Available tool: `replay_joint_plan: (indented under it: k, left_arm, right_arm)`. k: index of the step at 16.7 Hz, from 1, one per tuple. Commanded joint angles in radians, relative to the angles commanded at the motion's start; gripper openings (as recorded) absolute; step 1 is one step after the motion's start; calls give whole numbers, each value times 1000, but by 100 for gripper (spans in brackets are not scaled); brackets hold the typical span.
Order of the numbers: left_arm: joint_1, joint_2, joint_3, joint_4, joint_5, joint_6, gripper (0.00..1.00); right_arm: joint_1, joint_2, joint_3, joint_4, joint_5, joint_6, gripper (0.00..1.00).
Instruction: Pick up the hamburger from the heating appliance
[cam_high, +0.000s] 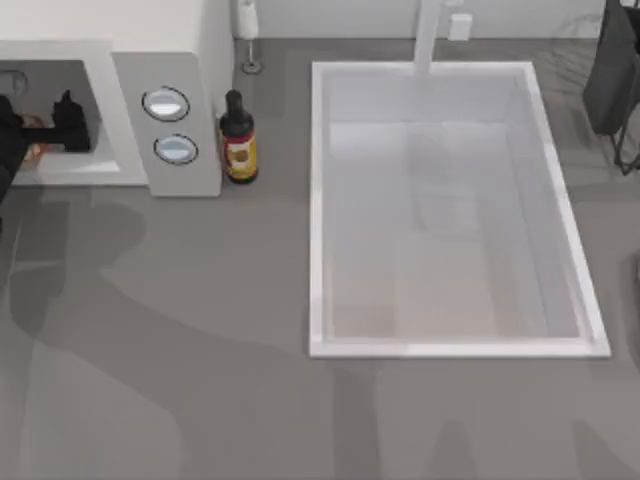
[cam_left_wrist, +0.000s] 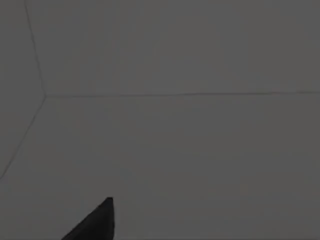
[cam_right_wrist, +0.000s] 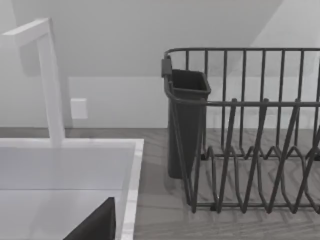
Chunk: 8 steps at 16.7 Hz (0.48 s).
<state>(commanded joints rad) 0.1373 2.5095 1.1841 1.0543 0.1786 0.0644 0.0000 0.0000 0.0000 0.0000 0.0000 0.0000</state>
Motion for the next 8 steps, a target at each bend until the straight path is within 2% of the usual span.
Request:
replay_joint_plan:
  k: [5,8]
  left_arm:
    - [-19,183,355,-198,-19,-7,100]
    - [-30,265,508,-300,-30,-10,100]
  right_arm:
    - [0,0,0,0,0,0,100]
    - [0,0,0,0,0,0,100]
